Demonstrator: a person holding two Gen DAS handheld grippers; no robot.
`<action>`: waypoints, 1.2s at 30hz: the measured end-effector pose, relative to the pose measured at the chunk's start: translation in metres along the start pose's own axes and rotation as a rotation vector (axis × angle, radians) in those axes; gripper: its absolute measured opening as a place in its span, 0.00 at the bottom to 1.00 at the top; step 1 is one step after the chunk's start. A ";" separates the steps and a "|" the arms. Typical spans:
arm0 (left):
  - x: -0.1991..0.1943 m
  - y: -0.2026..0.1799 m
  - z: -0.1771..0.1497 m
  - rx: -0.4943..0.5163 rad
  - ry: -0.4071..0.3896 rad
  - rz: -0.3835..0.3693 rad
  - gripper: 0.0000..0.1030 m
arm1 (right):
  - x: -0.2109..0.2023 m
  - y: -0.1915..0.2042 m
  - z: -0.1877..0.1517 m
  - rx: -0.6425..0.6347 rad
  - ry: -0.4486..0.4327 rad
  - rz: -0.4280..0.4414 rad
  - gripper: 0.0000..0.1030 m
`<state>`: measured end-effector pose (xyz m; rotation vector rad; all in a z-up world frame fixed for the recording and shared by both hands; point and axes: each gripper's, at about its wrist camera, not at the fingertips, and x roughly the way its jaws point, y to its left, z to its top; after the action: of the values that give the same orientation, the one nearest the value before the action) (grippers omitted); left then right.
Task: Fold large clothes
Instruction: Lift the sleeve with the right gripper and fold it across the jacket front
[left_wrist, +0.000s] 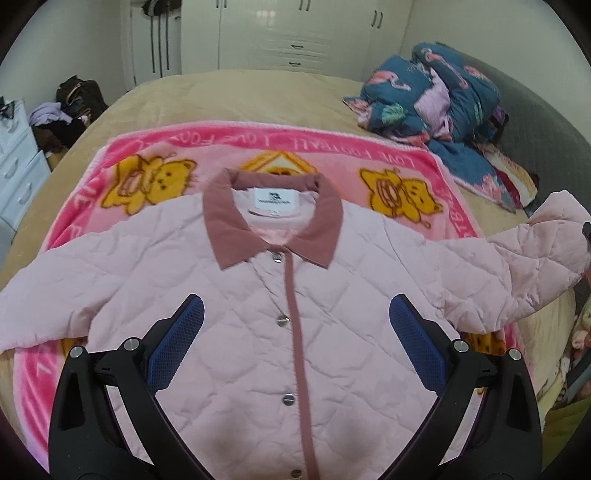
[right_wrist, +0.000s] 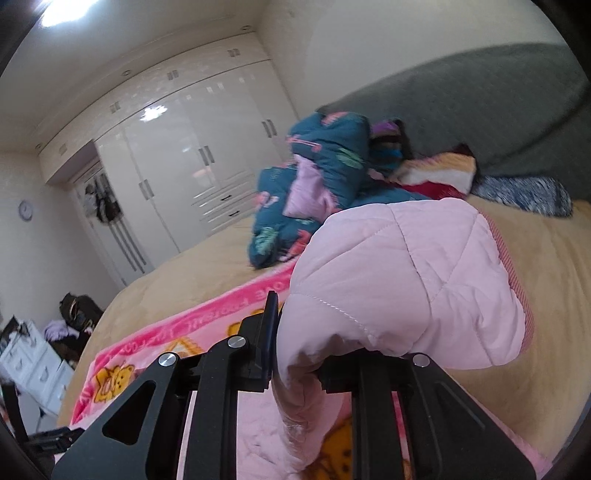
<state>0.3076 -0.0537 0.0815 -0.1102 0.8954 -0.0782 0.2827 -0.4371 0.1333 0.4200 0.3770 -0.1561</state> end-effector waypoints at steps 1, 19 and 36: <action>-0.002 0.004 0.001 -0.007 -0.004 0.001 0.92 | 0.000 0.011 0.001 -0.017 -0.002 0.011 0.17; -0.027 0.081 0.004 -0.080 -0.073 0.093 0.92 | 0.021 0.135 -0.017 -0.168 0.037 0.190 0.17; 0.000 0.116 -0.017 -0.151 -0.014 0.062 0.92 | 0.059 0.208 -0.119 -0.209 0.192 0.369 0.17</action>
<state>0.2970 0.0597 0.0557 -0.2236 0.8892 0.0483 0.3452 -0.2027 0.0868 0.2925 0.4927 0.2833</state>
